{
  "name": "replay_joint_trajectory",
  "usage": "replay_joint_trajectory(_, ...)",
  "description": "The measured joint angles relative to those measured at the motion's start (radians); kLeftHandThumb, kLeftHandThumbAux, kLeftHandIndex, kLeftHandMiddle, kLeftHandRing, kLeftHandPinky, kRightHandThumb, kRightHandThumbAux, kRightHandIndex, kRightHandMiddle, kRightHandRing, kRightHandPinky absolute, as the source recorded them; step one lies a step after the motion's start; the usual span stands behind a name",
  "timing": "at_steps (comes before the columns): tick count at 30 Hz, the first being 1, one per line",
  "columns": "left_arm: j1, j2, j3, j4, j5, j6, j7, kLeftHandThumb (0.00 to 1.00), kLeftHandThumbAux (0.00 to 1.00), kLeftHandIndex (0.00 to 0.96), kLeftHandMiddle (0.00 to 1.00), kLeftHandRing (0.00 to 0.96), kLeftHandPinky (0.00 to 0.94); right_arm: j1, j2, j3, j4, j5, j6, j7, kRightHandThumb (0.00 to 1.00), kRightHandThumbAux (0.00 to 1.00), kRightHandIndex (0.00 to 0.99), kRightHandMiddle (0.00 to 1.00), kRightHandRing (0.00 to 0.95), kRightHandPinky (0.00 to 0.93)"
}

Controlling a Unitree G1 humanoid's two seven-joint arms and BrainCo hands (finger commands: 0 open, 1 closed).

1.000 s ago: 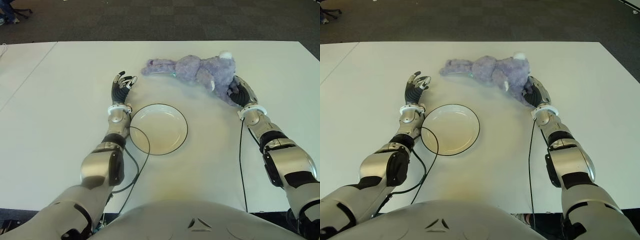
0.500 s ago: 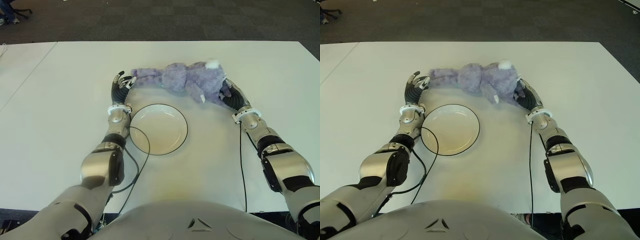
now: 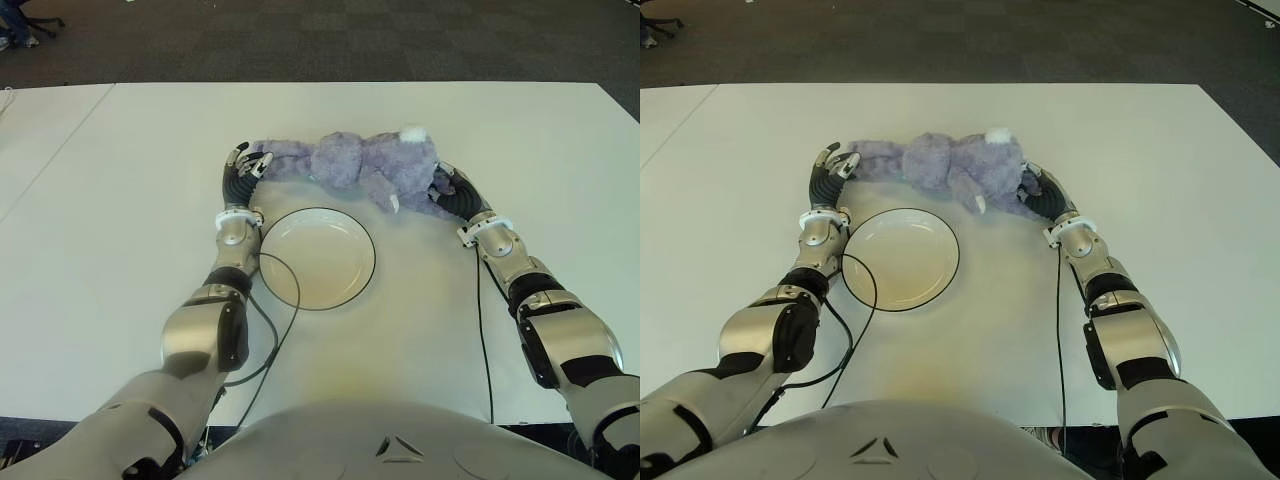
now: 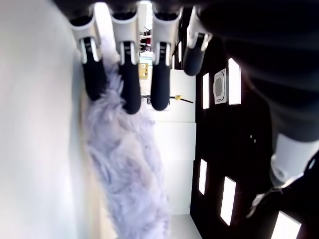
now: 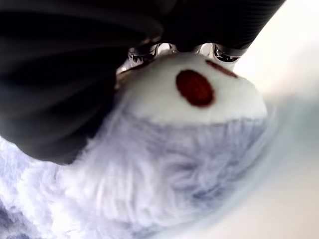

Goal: Put the doll into the plate.

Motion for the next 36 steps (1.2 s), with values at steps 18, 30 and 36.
replay_joint_trajectory(18, 0.0, -0.001, -0.003, 0.0, 0.001, 0.0, 0.001, 0.0, 0.578, 0.164, 0.311, 0.321, 0.29, 0.112, -0.026, 0.02, -0.165, 0.011, -0.052, 0.054, 0.698, 0.716, 0.434, 0.764, 0.776, 0.792)
replay_joint_trajectory(30, 0.0, -0.002, -0.005, 0.0, 0.001, 0.0, 0.001, 0.0, 0.584, 0.168, 0.309, 0.319, 0.293, 0.138, -0.04, 0.032, -0.21, -0.01, -0.051, 0.02, 0.698, 0.716, 0.438, 0.809, 0.808, 0.834)
replay_joint_trajectory(36, 0.0, -0.003, -0.005, 0.0, 0.001, 0.0, 0.001, 0.0, 0.567, 0.154, 0.304, 0.309, 0.266, 0.136, -0.04, 0.035, -0.203, -0.011, -0.051, 0.007, 0.702, 0.716, 0.44, 0.825, 0.823, 0.839)
